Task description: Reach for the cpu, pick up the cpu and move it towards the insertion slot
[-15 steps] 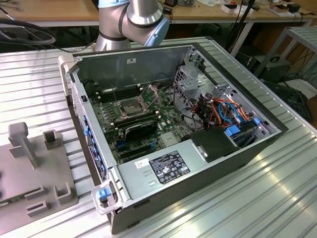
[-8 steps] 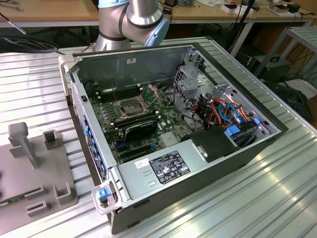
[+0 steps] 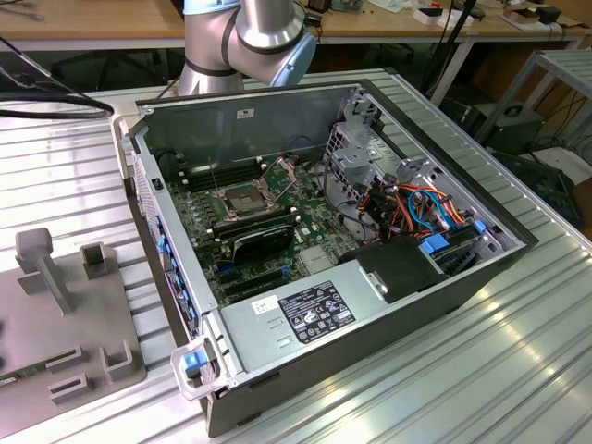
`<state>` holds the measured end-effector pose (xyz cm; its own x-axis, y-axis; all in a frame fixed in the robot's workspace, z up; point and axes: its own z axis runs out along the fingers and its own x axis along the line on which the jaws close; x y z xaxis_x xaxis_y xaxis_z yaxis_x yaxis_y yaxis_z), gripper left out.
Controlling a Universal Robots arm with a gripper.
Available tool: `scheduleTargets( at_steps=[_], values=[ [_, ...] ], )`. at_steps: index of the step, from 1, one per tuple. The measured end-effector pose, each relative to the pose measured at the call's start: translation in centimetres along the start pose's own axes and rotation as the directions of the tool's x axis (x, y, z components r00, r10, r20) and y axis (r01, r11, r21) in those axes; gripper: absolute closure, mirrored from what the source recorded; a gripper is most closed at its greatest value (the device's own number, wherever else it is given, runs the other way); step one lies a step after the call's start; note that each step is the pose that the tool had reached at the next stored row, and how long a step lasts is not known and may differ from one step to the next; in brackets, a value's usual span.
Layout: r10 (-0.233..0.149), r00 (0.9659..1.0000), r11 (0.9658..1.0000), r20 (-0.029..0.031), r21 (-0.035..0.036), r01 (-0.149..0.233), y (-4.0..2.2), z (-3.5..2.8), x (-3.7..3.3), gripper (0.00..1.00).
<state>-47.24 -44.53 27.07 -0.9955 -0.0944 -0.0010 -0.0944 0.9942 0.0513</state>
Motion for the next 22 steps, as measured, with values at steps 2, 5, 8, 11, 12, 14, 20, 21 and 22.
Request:
scheduleTargets(
  at_steps=[2, 5, 8, 11, 12, 14, 20, 21, 22],
  values=[
    [0.000, 1.0000, 1.0000, -0.0001, 0.0020, 0.000, -0.01, 0.35, 0.00, 0.34],
    [0.000, 1.0000, 1.0000, -0.0006, 0.0074, 0.000, -0.10, 2.04, -0.07, 0.34],
    [0.032, 0.9995, 0.9994, 0.0006, 0.0122, -0.032, -0.55, 4.91, -0.75, 0.34],
    [0.034, 0.9994, 0.9994, 0.0008, 0.0123, -0.034, -0.78, 5.32, -0.77, 0.34],
    [0.035, 0.9994, 0.9993, 0.0010, 0.0123, -0.035, -0.83, 5.43, -0.77, 0.34],
    [0.041, 0.9992, 0.9991, 0.0014, 0.0124, -0.041, -0.92, 5.69, -0.81, 0.34],
    [0.048, 0.9988, 0.9988, 0.0017, 0.0131, -0.048, -1.13, 6.67, -1.87, 0.34],
    [0.048, 0.9988, 0.9987, 0.0016, 0.0131, -0.048, -1.14, 6.86, -1.97, 0.34],
    [0.048, 0.9988, 0.9987, 0.0016, 0.0132, -0.048, -1.16, 7.04, -2.06, 0.34]
  ],
)
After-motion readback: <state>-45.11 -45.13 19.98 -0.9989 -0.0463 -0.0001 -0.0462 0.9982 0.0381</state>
